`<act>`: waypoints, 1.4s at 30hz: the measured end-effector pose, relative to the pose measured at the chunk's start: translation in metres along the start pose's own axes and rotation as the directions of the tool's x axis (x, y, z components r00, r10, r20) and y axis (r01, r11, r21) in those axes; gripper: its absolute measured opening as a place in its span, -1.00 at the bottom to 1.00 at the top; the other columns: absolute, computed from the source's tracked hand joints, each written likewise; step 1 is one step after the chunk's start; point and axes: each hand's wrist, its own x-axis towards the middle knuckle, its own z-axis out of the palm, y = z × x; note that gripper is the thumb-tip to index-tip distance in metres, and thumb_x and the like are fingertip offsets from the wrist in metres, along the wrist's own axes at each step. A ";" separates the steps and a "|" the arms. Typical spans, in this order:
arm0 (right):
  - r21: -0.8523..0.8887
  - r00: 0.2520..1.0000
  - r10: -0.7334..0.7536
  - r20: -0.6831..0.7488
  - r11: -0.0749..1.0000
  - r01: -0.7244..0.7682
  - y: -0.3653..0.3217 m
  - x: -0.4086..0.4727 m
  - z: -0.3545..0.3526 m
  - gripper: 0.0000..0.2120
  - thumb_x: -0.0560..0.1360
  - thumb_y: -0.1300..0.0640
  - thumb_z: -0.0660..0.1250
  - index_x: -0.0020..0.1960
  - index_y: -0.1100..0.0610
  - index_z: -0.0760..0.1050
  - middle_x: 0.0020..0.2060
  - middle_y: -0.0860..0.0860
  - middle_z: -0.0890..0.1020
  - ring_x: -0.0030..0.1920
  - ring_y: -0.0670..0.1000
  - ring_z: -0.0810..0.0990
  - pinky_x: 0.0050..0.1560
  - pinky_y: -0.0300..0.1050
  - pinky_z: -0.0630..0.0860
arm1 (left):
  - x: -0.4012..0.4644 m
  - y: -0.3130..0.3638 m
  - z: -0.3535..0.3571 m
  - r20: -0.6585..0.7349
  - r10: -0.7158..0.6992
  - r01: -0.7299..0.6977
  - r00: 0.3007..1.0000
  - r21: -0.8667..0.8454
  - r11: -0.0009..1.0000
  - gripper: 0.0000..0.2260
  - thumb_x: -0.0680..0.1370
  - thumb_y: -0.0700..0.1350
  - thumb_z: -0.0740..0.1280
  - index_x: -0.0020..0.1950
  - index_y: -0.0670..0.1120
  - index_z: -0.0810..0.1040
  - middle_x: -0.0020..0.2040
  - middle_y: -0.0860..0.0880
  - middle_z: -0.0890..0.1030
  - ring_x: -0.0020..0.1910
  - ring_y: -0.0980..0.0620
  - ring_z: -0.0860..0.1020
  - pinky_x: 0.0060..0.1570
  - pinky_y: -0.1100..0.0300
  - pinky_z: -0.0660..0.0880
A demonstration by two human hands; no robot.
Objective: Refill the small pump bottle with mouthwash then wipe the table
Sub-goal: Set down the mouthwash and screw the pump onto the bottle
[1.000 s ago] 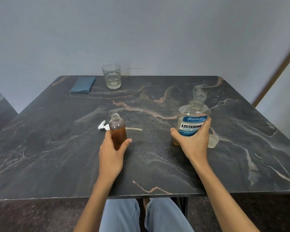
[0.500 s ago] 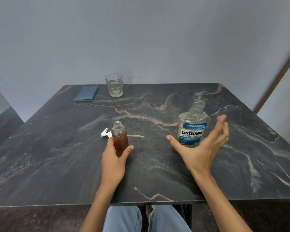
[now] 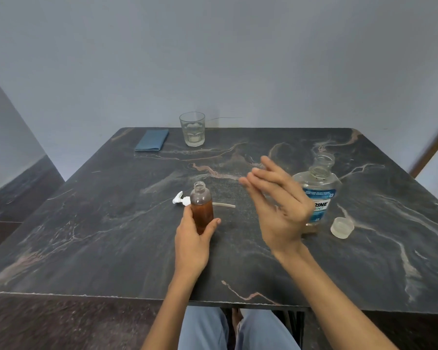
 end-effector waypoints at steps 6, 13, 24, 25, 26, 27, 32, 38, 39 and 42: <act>0.045 0.878 0.405 0.255 0.902 -0.430 0.022 0.009 0.058 -0.73 0.25 0.22 0.56 -0.39 0.12 0.45 -0.33 -0.06 0.60 -0.20 -0.17 0.59 -0.10 -0.33 0.51 | 0.001 -0.003 0.001 -0.010 0.017 -0.017 1.000 0.005 1.000 -0.69 0.45 -0.03 0.44 0.09 0.04 0.39 -0.05 0.02 0.59 -0.05 0.01 0.56 -0.07 0.12 0.46; -0.288 0.192 0.422 0.886 0.826 -0.484 0.059 0.003 0.109 -0.70 0.37 0.25 0.46 0.08 0.13 0.55 -0.03 0.07 0.58 -0.07 0.03 0.54 -0.11 -0.20 0.46 | 0.001 -0.003 0.001 0.019 0.008 -0.008 1.000 0.006 1.000 -0.47 0.47 -0.03 0.42 0.38 -0.08 0.33 0.16 0.00 0.55 0.13 0.02 0.51 0.09 0.13 0.44; -0.296 0.061 0.352 0.934 0.859 -0.417 0.061 0.016 0.116 -0.77 0.45 0.21 0.39 0.10 0.20 0.58 0.05 0.12 0.62 0.04 0.00 0.55 0.10 -0.10 0.47 | 0.000 -0.005 0.001 0.016 0.045 -0.045 0.999 0.015 0.999 -0.61 0.47 -0.03 0.41 0.24 0.05 0.36 0.12 0.05 0.55 0.08 0.08 0.52 0.03 0.22 0.42; -0.263 0.151 0.369 0.917 0.843 -0.470 0.060 0.025 0.110 -0.75 0.46 0.19 0.38 0.13 0.18 0.56 0.07 0.08 0.61 0.05 -0.02 0.54 0.11 -0.08 0.46 | 0.001 -0.005 0.001 0.015 0.048 -0.048 0.999 0.014 0.999 -0.64 0.48 -0.03 0.41 0.21 0.06 0.36 0.09 0.05 0.55 0.03 0.11 0.52 -0.01 0.23 0.42; -0.236 0.245 0.398 0.884 0.832 -0.502 0.058 0.036 0.105 -0.74 0.49 0.16 0.34 0.18 0.15 0.53 0.09 0.04 0.60 0.06 -0.04 0.54 0.11 -0.08 0.46 | 0.001 -0.006 0.002 0.014 0.048 -0.048 0.999 0.017 0.999 -0.65 0.48 -0.02 0.41 0.19 0.04 0.37 0.06 0.04 0.55 -0.02 0.11 0.51 -0.04 0.23 0.42; -0.201 0.342 0.425 0.838 0.823 -0.531 0.055 0.048 0.099 -0.73 0.53 0.12 0.29 0.21 0.12 0.50 0.08 -0.01 0.59 0.05 -0.07 0.54 0.07 -0.11 0.48 | 0.001 -0.007 0.002 0.012 0.049 -0.050 0.999 0.021 0.999 -0.66 0.48 -0.02 0.40 0.18 0.01 0.38 0.03 0.03 0.56 -0.05 0.09 0.51 -0.07 0.24 0.41; 0.223 0.637 0.507 0.581 0.653 -0.723 0.022 0.107 0.062 -0.79 0.61 0.16 0.13 0.20 0.10 0.44 0.01 -0.03 0.59 -0.17 -0.09 0.63 -0.17 -0.23 0.58 | 0.002 -0.007 0.003 -0.001 0.047 -0.047 0.999 -0.003 0.999 -0.57 0.48 -0.03 0.40 0.29 -0.05 0.35 0.03 0.00 0.57 -0.03 -0.01 0.54 -0.08 0.23 0.43; 0.406 0.707 0.476 0.523 0.590 -0.698 -0.015 0.115 0.044 -0.80 0.62 0.17 0.07 0.19 0.12 0.40 0.03 0.01 0.59 -0.12 -0.02 0.64 -0.07 -0.08 0.61 | 0.001 -0.006 0.002 0.001 0.049 -0.049 0.999 -0.002 0.999 -0.56 0.49 -0.04 0.40 0.30 -0.04 0.34 0.07 -0.01 0.58 -0.09 0.12 0.51 -0.09 0.29 0.42; 0.415 0.706 0.480 0.521 0.581 -0.701 -0.019 0.114 0.045 -0.80 0.62 0.17 0.07 0.20 0.12 0.39 0.03 0.01 0.59 -0.11 -0.02 0.64 -0.07 -0.08 0.61 | 0.001 -0.006 0.002 0.002 0.050 -0.050 0.999 0.000 0.999 -0.58 0.49 -0.04 0.40 0.28 -0.03 0.35 0.06 0.01 0.57 -0.09 0.13 0.51 -0.09 0.31 0.41; 0.423 0.692 0.481 0.538 0.556 -0.715 -0.023 0.109 0.048 -0.79 0.62 0.19 0.07 0.20 0.13 0.40 0.01 -0.01 0.58 -0.15 -0.05 0.64 -0.07 -0.08 0.61 | 0.002 -0.006 0.002 0.006 0.047 -0.047 0.999 0.002 0.999 -0.63 0.49 -0.03 0.39 0.23 0.05 0.34 0.03 0.10 0.54 -0.03 0.12 0.52 -0.05 0.27 0.42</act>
